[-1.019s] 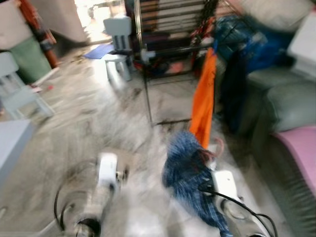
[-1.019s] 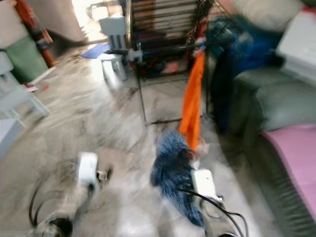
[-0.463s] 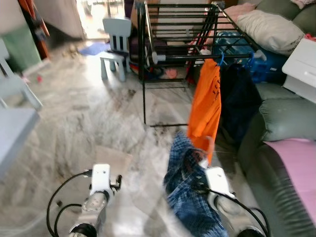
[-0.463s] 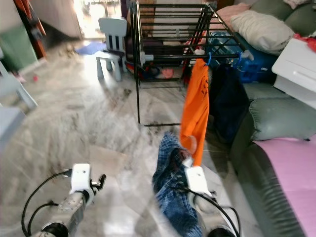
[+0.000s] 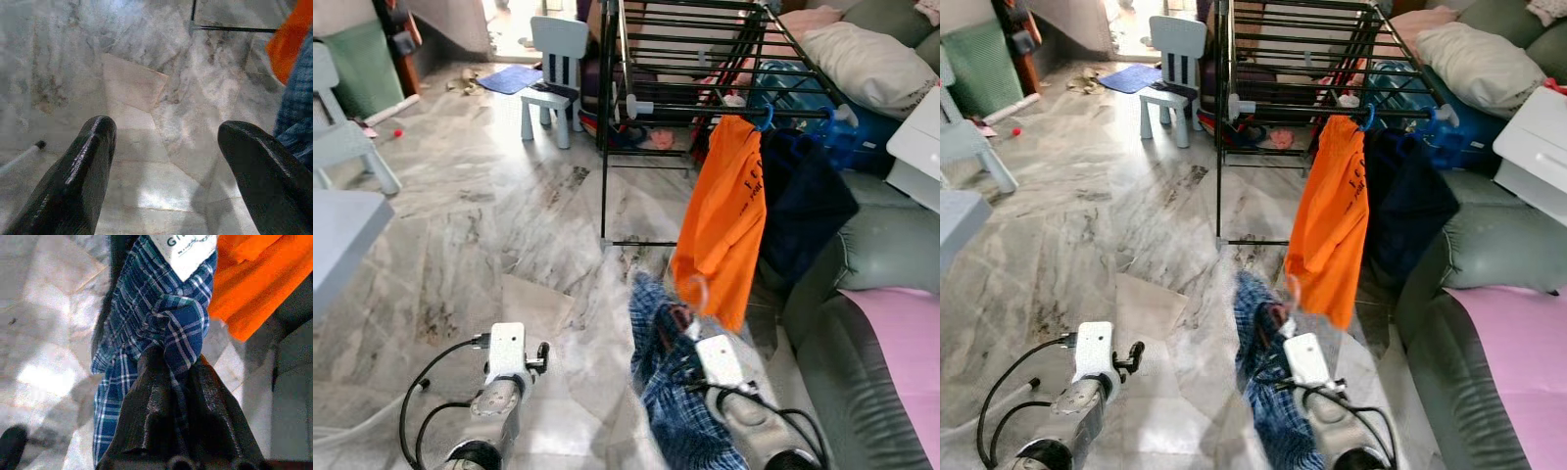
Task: Hang hanger
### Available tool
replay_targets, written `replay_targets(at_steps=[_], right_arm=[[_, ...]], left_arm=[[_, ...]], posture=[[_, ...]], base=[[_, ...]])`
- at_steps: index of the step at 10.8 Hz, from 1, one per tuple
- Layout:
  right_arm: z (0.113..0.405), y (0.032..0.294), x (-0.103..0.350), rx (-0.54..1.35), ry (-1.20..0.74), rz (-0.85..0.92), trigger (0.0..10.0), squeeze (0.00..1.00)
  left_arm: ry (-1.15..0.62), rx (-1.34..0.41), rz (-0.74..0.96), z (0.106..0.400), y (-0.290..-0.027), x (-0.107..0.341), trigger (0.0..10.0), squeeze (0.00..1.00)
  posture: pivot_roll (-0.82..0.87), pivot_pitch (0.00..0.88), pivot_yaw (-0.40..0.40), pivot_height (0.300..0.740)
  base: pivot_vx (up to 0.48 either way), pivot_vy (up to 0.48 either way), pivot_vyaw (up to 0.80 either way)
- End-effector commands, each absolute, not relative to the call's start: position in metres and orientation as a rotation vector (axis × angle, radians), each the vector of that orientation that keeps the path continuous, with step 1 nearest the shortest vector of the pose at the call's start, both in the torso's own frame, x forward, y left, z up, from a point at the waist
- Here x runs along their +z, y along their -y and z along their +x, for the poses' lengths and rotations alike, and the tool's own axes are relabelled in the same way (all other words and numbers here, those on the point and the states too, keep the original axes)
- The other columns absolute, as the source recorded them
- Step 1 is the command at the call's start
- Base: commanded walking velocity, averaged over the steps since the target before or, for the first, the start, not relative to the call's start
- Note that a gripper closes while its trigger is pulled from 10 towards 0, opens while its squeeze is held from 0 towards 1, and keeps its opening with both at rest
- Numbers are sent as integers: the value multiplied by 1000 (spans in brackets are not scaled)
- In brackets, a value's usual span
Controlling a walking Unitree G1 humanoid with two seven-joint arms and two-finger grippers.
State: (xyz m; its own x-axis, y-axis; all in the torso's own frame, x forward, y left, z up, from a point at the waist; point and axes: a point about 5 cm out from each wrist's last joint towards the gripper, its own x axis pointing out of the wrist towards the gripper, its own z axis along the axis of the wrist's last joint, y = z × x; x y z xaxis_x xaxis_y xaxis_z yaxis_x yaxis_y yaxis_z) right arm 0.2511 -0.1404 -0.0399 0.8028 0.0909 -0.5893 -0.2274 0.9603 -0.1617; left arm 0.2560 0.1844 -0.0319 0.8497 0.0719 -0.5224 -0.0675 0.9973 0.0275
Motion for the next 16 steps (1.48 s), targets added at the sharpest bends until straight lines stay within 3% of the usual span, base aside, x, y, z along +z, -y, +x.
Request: replay_targets(at_steps=[1,5,11,15,16], right_arm=[[247,150,-42,106,-607,-208,10000,0],[249,177,-38,-7,-585,-167,10000,0],[254,176,-32,-2,-545,-173,10000,0],[257,178,-28,-59,-509,-159,10000,0],[262,184,-18,-92,-440,-150,10000,0]], left_arm=[[-545,84,1,249,-189,-35,10000,0],[-522,37,28,254,-190,-31,10000,0],[-518,-7,20,264,-171,-27,10000,0],[-516,-43,36,265,-162,-26,10000,0],[-415,-51,18,273,-162,-14,10000,0]], posture=[[-6,0,-23,740],[-68,0,26,740],[-87,0,28,740],[-97,0,39,740],[-104,0,41,740]], base=[[0,0,0],[179,0,0],[427,0,621],[331,0,0],[0,0,0]])
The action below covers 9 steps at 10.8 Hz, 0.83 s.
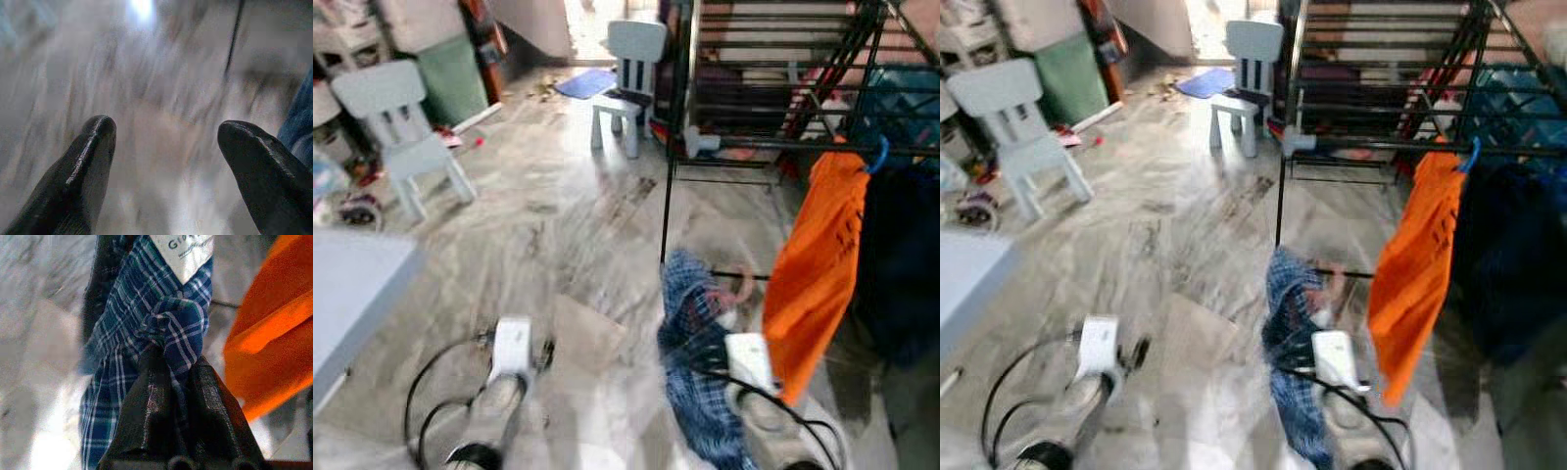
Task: Hang hanger
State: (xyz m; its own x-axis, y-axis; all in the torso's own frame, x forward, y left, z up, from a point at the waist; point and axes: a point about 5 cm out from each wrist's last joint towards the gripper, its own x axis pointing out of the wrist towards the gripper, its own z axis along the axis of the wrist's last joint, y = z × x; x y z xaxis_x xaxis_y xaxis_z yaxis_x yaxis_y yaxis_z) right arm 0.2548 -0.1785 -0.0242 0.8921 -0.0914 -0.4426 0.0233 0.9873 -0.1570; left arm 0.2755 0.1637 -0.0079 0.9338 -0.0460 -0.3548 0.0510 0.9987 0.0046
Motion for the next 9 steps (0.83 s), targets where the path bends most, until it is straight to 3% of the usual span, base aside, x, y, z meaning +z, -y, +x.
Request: replay_targets(at_steps=[1,4,6,9], right_arm=[[263,191,-9,-112,-376,-140,10000,0],[248,201,4,-120,-274,-163,10000,0],[238,209,2,-180,-289,-156,10000,0],[245,207,6,-188,-303,-161,10000,0]], left_arm=[[-262,-83,8,281,-160,5,10000,0],[-75,-166,10,265,-157,28,10000,0],[-148,-174,-25,248,-165,11,10000,0],[-161,-187,-51,260,-162,14,10000,0]], posture=[[-106,0,45,740],[-112,0,61,740],[-114,0,68,740],[-114,0,72,740]], base=[[0,0,0],[0,0,0],[0,0,0],[89,0,0]])
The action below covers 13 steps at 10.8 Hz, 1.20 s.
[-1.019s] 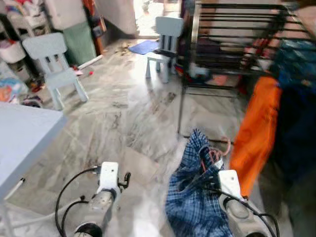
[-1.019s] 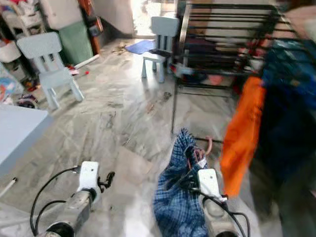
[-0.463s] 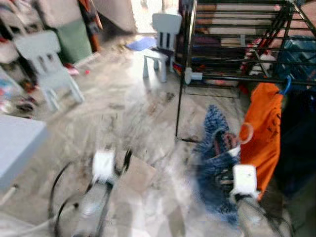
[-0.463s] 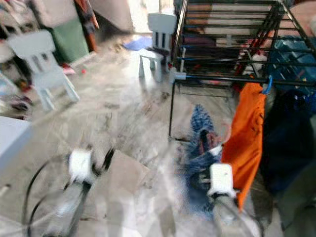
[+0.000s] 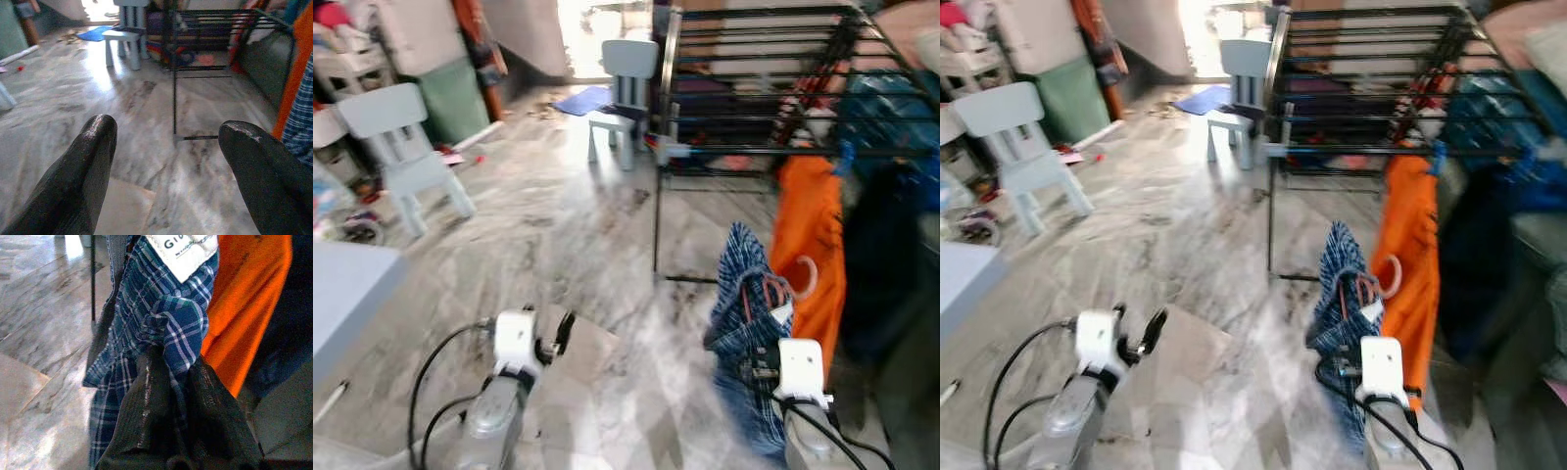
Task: Hang hanger
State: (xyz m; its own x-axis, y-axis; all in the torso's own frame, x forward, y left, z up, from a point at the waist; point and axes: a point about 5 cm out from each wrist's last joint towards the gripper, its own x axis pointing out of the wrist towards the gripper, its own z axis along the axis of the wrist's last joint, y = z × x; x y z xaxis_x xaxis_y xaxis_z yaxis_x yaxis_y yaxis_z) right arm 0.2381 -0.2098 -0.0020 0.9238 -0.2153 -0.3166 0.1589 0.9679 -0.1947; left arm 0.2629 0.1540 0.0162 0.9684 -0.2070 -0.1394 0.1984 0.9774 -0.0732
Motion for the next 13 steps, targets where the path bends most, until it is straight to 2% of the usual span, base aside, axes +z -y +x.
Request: replay_targets(at_steps=[1,6,13], right_arm=[[247,208,9,-194,-298,-172,10000,0],[243,205,7,-168,-313,-184,10000,0],[249,203,13,-170,-291,-199,10000,0]], left_arm=[[-161,-198,-69,265,-156,15,10000,0],[-159,-232,-82,263,-145,17,10000,0],[-176,-270,-88,262,-137,21,10000,0]], posture=[[-119,0,74,740],[-127,6,76,740],[-127,6,81,740]], base=[[285,0,0],[334,0,0],[340,328,0]])
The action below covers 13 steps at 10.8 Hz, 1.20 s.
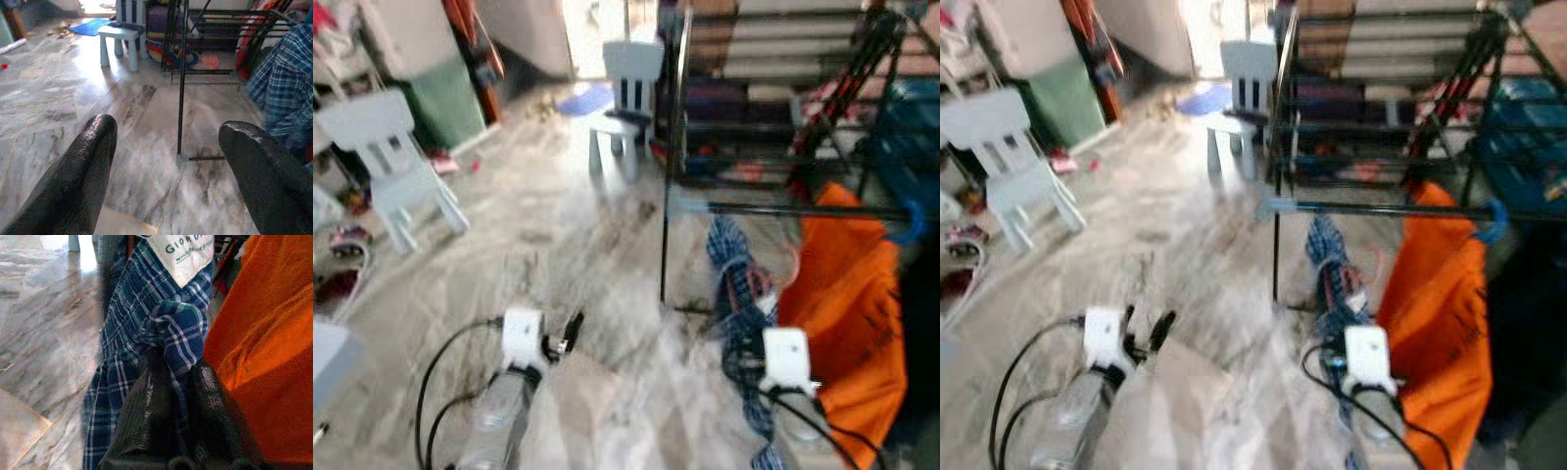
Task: Hang hanger
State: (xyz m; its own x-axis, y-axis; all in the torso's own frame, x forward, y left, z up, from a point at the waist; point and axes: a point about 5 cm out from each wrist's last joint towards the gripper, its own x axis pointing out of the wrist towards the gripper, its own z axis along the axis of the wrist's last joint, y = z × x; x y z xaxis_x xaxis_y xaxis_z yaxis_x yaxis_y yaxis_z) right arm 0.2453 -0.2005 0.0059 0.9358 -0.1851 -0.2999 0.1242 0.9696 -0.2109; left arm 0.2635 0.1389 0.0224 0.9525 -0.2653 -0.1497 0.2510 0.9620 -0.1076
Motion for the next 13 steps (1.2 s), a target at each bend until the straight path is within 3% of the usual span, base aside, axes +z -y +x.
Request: replay_targets(at_steps=[1,4,13], right_arm=[[249,203,11,-182,-303,-173,10000,0],[248,201,10,-183,-304,-167,10000,0],[245,199,26,-172,-177,-306,10000,0]], left_arm=[[-181,-275,-87,262,-137,20,10000,0],[-191,-292,-90,262,-134,21,10000,0],[-255,-291,-96,261,-140,4,10000,0]], posture=[[-126,7,82,740],[-124,6,84,740],[-121,8,84,740]], base=[[311,364,0],[0,0,-677],[0,0,0]])
